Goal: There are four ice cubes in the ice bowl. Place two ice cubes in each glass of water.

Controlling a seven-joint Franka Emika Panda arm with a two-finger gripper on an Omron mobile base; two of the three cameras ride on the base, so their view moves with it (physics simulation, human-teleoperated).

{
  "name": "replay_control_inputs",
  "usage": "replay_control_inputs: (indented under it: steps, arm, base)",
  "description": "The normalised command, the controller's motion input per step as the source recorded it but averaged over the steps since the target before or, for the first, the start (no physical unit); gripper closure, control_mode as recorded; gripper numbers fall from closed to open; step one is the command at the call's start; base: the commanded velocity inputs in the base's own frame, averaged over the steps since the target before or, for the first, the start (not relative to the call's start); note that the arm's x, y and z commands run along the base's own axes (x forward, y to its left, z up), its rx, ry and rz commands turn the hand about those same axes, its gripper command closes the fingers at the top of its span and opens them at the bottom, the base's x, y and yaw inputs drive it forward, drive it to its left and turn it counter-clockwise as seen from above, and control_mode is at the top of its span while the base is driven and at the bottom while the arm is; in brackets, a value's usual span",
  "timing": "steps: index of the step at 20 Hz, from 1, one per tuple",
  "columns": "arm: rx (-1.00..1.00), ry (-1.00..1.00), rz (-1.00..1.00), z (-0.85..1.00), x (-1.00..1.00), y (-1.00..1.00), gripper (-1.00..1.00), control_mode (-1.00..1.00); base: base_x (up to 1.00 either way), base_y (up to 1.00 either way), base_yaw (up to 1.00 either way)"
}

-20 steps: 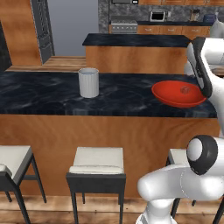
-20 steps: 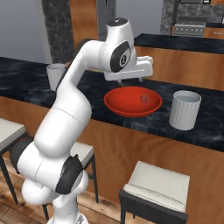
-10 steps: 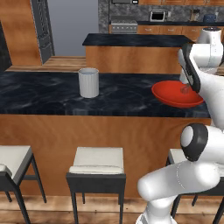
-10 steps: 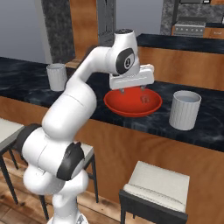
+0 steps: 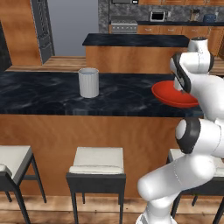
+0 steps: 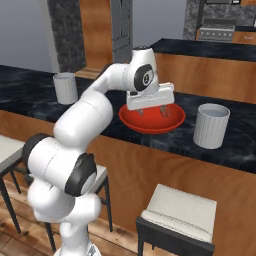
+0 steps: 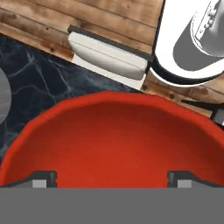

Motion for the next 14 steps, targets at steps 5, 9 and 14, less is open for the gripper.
replay_control_inputs:
  steps: [5,9,14]
  arm:
    - [0.0,0.04,0.05,-0.19,0.39,-0.28,-1.0,-1.0]
    - [0.0,0.0,0.07,-0.04,0.42,-0.34,-1.0,-1.0]
    - [0.0,0.0,0.07,0.0,0.42,-0.32,-1.0,-1.0]
  base:
    - [0.0,0.0,0.0]
    - [0.0,0.0,0.0]
    - [0.0,0.0,0.0]
